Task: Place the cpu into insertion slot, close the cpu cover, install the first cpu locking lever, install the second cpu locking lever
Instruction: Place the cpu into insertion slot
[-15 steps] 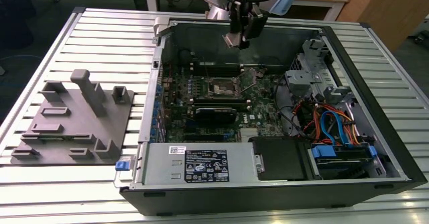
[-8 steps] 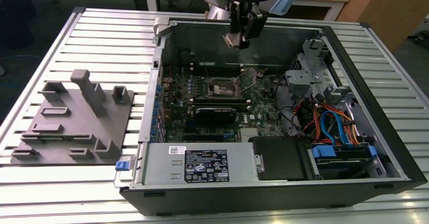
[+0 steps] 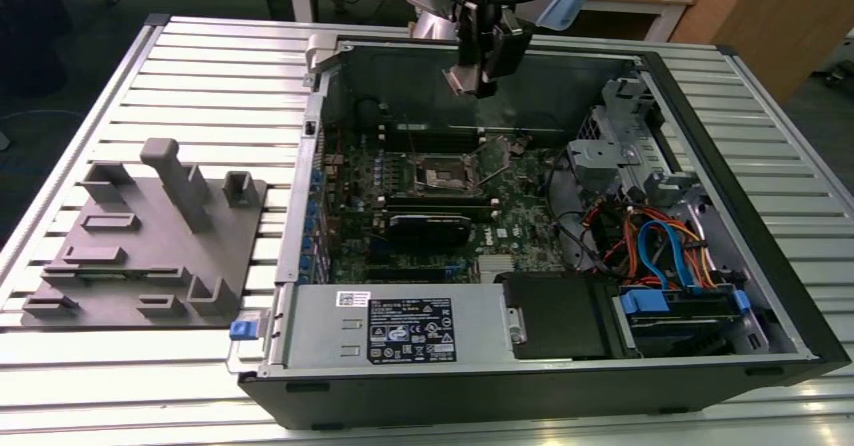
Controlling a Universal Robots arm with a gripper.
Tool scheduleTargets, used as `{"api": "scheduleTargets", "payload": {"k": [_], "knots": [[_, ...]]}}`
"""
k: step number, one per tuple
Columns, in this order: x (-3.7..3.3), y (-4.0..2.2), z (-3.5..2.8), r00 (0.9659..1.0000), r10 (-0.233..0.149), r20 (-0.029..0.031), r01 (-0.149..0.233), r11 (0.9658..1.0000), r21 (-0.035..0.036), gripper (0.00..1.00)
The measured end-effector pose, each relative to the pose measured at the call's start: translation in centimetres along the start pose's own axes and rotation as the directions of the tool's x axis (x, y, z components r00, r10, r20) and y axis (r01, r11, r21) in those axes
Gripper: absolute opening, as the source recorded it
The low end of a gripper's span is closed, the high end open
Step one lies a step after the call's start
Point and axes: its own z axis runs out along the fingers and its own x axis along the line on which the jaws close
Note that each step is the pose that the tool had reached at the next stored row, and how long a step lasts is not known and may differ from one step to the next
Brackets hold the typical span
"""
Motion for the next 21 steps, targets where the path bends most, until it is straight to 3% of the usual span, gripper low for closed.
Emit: {"api": "scheduleTargets", "payload": {"k": [5,8,12,15,18,21], "knots": [[0.0,0.0,0.0,1.0,0.003,0.0003,-0.003,1.0,0.0,0.54],[0.0,0.0,0.01,0.999,0.044,0.0035,-0.044,0.999,-0.0007,0.54],[0.0,0.0,0.01,0.9989,0.047,0.0039,-0.047,0.9989,-0.0008,0.54],[0.0,0.0,0.02,0.996,0.089,0.0072,-0.089,0.996,-0.0015,0.54],[0.0,0.0,0.03,0.9954,0.095,0.0078,-0.095,0.9955,-0.0017,0.54],[0.0,0.0,0.05,0.9906,0.136,0.0109,-0.136,0.9906,-0.0026,0.54]]}}
